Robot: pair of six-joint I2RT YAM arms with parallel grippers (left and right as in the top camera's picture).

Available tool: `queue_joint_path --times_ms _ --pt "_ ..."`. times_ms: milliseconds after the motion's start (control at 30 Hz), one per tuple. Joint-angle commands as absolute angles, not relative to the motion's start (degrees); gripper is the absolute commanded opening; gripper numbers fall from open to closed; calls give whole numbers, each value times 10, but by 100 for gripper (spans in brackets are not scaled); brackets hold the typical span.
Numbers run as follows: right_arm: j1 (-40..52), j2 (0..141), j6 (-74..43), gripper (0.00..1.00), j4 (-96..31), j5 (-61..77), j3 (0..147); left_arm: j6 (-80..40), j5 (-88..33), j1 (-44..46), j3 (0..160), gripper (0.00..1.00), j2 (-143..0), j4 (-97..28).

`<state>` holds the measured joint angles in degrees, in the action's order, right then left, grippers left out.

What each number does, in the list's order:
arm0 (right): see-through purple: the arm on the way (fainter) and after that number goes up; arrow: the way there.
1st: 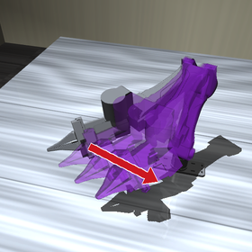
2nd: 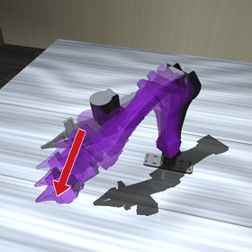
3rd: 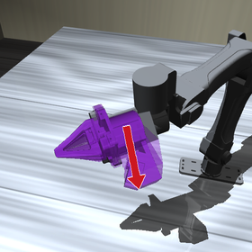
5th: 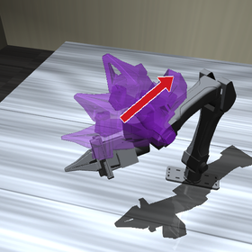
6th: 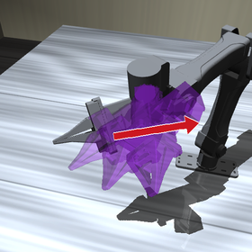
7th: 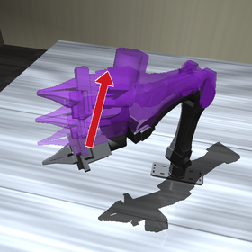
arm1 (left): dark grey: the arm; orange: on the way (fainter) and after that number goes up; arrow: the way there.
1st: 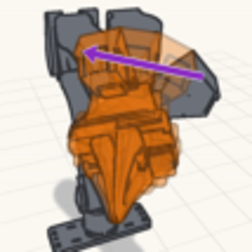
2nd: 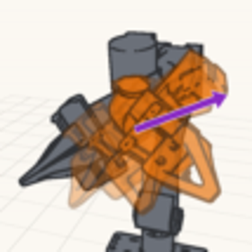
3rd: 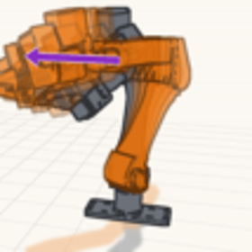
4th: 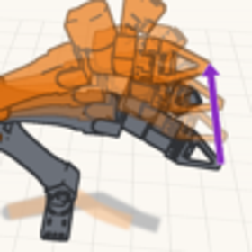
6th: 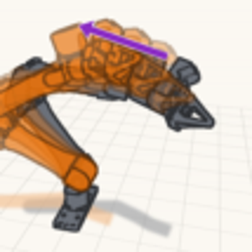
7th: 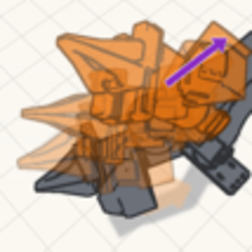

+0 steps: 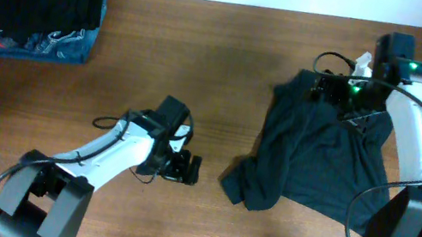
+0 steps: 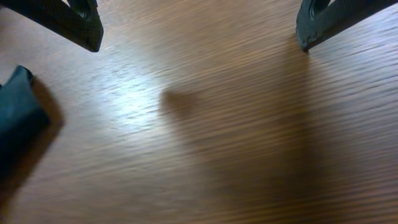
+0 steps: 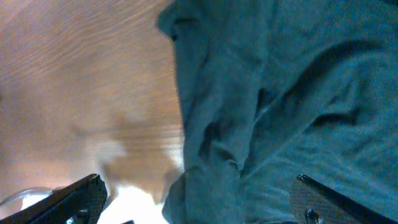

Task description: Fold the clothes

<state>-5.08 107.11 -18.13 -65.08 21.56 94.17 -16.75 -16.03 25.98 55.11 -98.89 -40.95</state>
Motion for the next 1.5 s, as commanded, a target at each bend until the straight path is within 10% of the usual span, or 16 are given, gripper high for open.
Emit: queue_joint_path --times_ms 0,367,533,933,1167,1467 --pt "-41 1097 -248 99 -631 152 940 -167 -152 203 555 99 -994 -429" --pt "-40 1213 -182 98 -636 221 932 -166 -151 135 555 99 -994 -432" --pt "-40 1226 -182 71 -639 232 928 -167 -116 135 555 99 -994 -436" --pt "-37 1226 -182 67 -582 250 854 -166 -74 135 555 99 -994 -444" --pt "-37 1226 -183 39 -566 266 850 -166 -74 135 555 99 -994 -444" --pt "-37 1225 -189 30 -563 270 853 -166 -74 135 555 99 -994 -444"
